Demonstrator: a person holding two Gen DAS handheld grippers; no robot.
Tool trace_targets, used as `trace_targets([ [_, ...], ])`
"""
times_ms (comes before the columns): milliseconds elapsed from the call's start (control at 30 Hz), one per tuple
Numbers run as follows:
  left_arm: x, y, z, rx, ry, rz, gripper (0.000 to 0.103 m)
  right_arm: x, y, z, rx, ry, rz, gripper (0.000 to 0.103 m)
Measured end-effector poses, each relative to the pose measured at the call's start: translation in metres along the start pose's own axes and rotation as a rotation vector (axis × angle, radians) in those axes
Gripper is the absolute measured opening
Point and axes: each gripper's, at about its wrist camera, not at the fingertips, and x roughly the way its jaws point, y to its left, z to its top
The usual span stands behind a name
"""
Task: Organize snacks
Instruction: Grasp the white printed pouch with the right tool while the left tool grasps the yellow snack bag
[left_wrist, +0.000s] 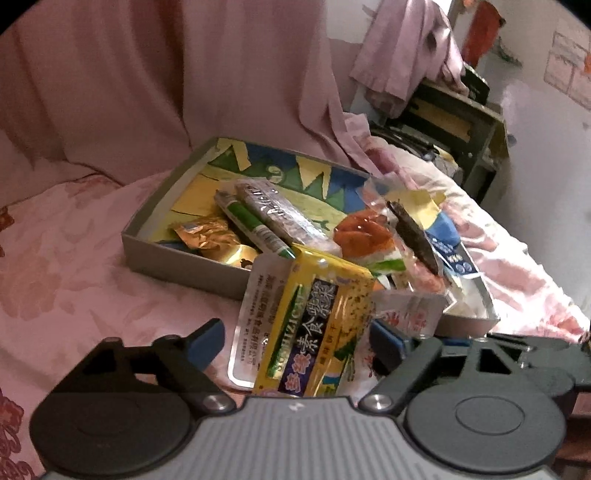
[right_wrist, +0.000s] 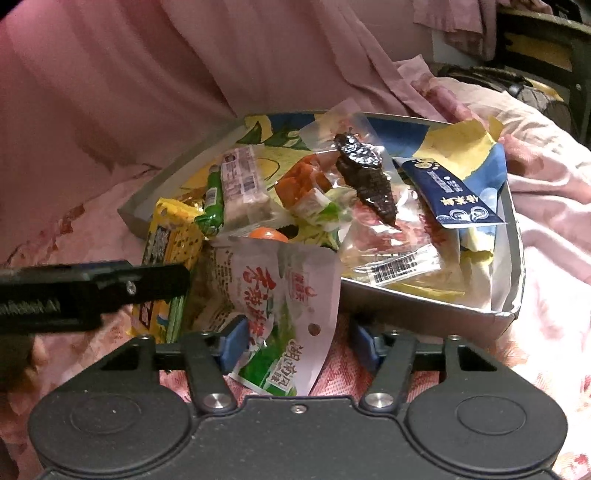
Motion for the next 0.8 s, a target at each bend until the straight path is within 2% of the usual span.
trace_targets([
  [133,0.001,-0.004,-0.002,0.021,0.013,-0.017,0.075,0.0,-0.003,-0.001,0.019,-0.002,-0.006,0.05],
  [233,0.004,-0.009,-0.003,0.045,0.032,-0.023,0.063,-0.001,-0.005,-0.002,0.039,-0.002,-0.001,0.041],
  [300,0.004,-0.012,-0.004,0.067,0.036,-0.001,0.056,-0.001,-0.004,-0.002,0.045,-0.001,0.007,0.039],
  [567,-0.001,-0.008,-0.002,0.004,0.054,0.029,0.053,-0.007,-0.004,-0.001,0.069,0.002,-0.01,0.025],
  [800,-0.023,-0.004,-0.003,-0.074,0.078,0.046,0.05,-0.03,0.002,-0.007,0.099,0.029,0.004,0.014],
])
